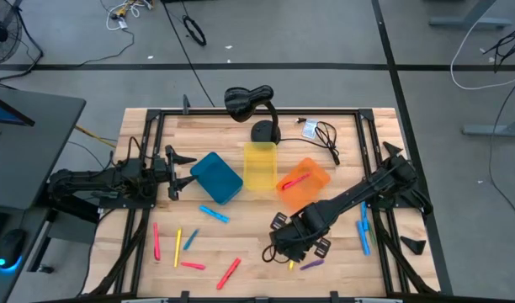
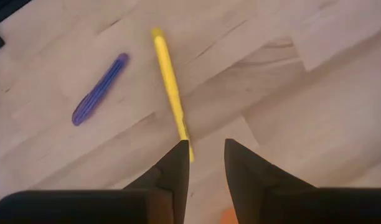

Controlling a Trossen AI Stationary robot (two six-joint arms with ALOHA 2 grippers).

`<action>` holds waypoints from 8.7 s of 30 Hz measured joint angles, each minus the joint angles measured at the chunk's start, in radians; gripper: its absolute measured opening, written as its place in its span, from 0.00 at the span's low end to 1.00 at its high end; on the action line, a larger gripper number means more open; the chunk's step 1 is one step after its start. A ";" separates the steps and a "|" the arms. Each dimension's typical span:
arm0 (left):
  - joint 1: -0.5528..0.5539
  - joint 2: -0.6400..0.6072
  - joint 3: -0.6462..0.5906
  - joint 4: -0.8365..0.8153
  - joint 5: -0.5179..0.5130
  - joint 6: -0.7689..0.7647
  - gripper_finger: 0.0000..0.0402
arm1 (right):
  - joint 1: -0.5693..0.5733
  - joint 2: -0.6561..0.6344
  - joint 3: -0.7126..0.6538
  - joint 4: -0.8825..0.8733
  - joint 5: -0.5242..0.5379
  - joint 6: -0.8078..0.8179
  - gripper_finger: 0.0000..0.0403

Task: Pick & Place Markers
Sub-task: Put the right yellow pen into the orange bin, then put the middle blue highlighter pen into the yellow bin

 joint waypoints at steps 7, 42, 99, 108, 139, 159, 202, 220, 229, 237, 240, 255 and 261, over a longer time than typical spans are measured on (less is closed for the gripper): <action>0.000 0.000 0.000 0.000 0.000 0.000 0.71 | 0.006 0.000 -0.093 0.080 0.016 -0.004 0.26; 0.000 0.000 0.000 0.000 0.000 0.000 0.71 | 0.049 0.000 -0.394 0.431 0.068 -0.084 0.26; 0.000 0.000 0.000 0.000 0.000 0.000 0.71 | -0.058 -0.311 -0.324 -0.085 0.059 0.162 0.04; 0.000 0.000 0.000 0.000 0.000 0.000 0.71 | -0.084 -0.338 -0.323 -0.104 0.057 0.155 0.04; 0.000 0.000 0.000 0.000 0.000 0.000 0.71 | -0.568 -0.336 -0.322 -0.109 0.122 -0.135 0.04; 0.000 0.000 0.000 0.000 0.000 0.000 0.71 | -0.567 -0.243 -0.391 0.001 0.110 -0.110 0.04; 0.000 0.000 0.000 0.000 0.000 0.000 0.71 | -0.566 -0.192 -0.537 0.157 0.109 -0.154 0.27; 0.000 0.000 0.000 0.000 0.000 0.000 0.71 | -0.567 -0.258 -0.537 0.154 0.111 0.004 0.34; 0.000 0.000 0.000 0.000 0.000 0.000 0.71 | -0.566 -0.331 -0.537 0.153 0.111 0.454 0.34; 0.000 0.000 0.000 0.000 0.000 0.000 0.71 | -0.563 -0.385 -0.536 0.147 0.112 1.044 0.34; 0.000 0.000 0.000 0.000 0.000 0.000 0.71 | -0.553 -0.398 -0.536 0.147 0.112 1.234 0.34; 0.000 0.000 0.000 0.000 0.000 0.000 0.71 | -0.478 -0.404 -0.535 0.143 0.045 1.780 0.34; 0.000 0.000 0.000 0.000 0.000 0.000 0.71 | -0.383 -0.404 -0.535 0.116 0.021 1.895 0.34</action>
